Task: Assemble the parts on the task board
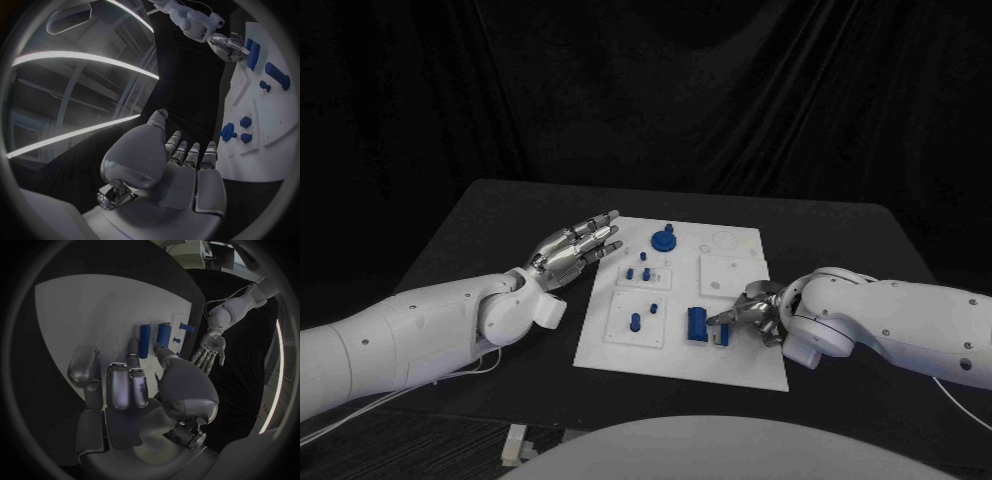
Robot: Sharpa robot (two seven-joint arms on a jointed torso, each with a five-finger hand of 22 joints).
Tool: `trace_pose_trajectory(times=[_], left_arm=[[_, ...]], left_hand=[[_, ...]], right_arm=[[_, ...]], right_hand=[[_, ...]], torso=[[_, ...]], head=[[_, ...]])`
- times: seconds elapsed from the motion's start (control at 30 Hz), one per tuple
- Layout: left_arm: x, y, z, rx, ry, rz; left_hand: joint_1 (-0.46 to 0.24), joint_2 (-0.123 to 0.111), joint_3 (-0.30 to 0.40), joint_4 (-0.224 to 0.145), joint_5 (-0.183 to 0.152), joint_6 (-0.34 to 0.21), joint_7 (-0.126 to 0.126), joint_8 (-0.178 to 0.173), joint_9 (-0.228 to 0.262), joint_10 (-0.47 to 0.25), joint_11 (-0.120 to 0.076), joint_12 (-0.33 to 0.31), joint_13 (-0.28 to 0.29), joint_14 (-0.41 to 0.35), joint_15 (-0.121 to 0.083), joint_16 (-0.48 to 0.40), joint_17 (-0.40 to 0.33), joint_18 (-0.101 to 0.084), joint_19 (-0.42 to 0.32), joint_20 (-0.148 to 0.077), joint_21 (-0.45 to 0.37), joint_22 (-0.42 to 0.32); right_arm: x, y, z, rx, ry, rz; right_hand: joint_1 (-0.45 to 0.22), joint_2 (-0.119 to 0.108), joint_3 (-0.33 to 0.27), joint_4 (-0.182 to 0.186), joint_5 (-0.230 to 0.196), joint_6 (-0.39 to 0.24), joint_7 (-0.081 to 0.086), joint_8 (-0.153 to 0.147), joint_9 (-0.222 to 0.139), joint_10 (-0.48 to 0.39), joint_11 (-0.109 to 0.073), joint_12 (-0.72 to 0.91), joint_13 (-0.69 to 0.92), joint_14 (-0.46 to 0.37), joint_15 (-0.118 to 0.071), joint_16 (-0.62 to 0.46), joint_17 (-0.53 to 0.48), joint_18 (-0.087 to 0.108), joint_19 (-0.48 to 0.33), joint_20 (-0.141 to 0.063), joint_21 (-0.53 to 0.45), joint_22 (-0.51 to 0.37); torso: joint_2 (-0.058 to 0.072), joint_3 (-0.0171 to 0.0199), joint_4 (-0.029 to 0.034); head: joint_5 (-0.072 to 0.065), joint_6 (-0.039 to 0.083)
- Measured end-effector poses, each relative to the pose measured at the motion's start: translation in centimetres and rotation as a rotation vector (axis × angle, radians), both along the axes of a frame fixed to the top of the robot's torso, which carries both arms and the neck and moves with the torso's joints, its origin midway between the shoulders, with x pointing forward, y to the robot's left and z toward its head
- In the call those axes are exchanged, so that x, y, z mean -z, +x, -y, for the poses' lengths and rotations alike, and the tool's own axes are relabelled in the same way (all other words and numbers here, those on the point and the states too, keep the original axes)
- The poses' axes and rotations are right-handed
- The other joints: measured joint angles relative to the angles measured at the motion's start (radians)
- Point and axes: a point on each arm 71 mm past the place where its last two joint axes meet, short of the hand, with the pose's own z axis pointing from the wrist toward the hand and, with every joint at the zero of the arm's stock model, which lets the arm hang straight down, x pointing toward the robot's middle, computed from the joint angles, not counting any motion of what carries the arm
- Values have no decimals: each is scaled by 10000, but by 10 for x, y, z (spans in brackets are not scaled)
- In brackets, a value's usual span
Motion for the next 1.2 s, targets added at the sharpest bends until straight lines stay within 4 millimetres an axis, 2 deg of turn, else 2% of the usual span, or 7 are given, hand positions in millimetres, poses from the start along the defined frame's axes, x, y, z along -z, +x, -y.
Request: trace_pose_trajectory(times=[0.17, 0.37, 0.57, 0.7, 0.8, 0.97, 1.2], left_arm=[[0, 0, 0, 8, 6, -10], [1, 0, 0, 16, 15, -26], [1, 0, 1, 39, 8, -46], [2, 0, 1, 51, 6, -55], [2, 0, 1, 52, 10, -62], [2, 0, 1, 58, 13, -71], [3, 0, 2, 74, 12, -94]], left_hand=[[0, 0, 0, 0, 0, 0, 0, 45, 2, 0, 0, 0, 1, 0, 0, 0, 0, 0, 0, 0, 0, 0], [0, 0, 0, 0, 0, 36, 36, 46, 12, 0, 0, 0, 1, 0, 0, 0, 0, 0, 0, 0, 0, 0], [0, 0, 0, 0, 0, 36, 36, 46, 12, 0, 0, 0, 1, 0, 0, 0, 0, 0, 0, 0, 0, 0], [0, 0, 5, -4, 0, 36, 36, 46, 12, 0, 0, 0, 2, 0, 0, 0, 0, 0, 0, 0, 0, 0], [0, 0, 28, -28, 0, 36, 36, 46, 12, 0, 0, 0, 2, 0, 0, 0, 0, 1, 0, 0, 0, 0], [0, 0, 28, -28, 0, 36, 36, 46, 11, 0, 0, 0, 3, 0, 0, 0, 0, 0, 0, 0, 0, 0], [0, 0, 28, -28, 0, 36, 36, 46, 11, 0, 0, 0, 3, 0, 0, 0, 0, 0, 0, 0, 0, 0]], right_arm=[[0, 0, 0, -2, -7, -1], [0, 0, 0, -3, -11, -3], [1, 0, 0, -2, -17, -22], [2, -1, 0, 4, -21, -48], [2, -2, 1, -1, -22, -68], [2, -2, 1, -7, -27, -89], [2, -2, 2, 15, -32, -93]], right_hand=[[-54, 54, -330, 277, -464, 1, 0, 63, -47, 0, 0, 0, 0, 0, 0, 0, 0, -1, 0, 0, -21, -1], [-211, 83, -647, 593, -581, 38, 31, 197, -26, 0, 0, 0, 0, 0, 0, 0, 0, -1, 0, 0, -20, -1], [-275, 148, -862, 809, -581, 217, -73, 461, 162, -1, -1, 0, -1, 0, 0, 0, 0, 0, 0, 0, -20, -2], [-268, 155, -1095, 1042, -581, 256, -141, 1066, 721, 12, -136, 0, -1, 37, -38, 0, 0, 0, 41, -42, -21, -2], [-190, 233, -1246, 1192, -581, 161, -235, 1452, 1145, 12, -136, 0, -1, 1, -74, 0, 0, -1, 56, -56, -20, -2], [-110, 306, -1460, 1407, -620, -64, -272, 1979, 1769, 12, -208, 0, -1, 36, -108, 0, 0, 0, 20, -91, -20, -2], [12, 327, -1683, 1630, -620, -383, -311, 2633, 2548, 12, -207, 0, -1, 7, -137, 1, 0, 1, 55, -126, -20, -3]], torso=[[2, 0, 4], [4, 0, 0], [3, 2, 0], [-1, 5, -1], [-7, 6, -1], [-12, 6, 3], [-14, 6, 3]], head=[[0, 0], [6, 0], [30, 0], [35, 0], [35, 0], [42, 0], [58, 0]])
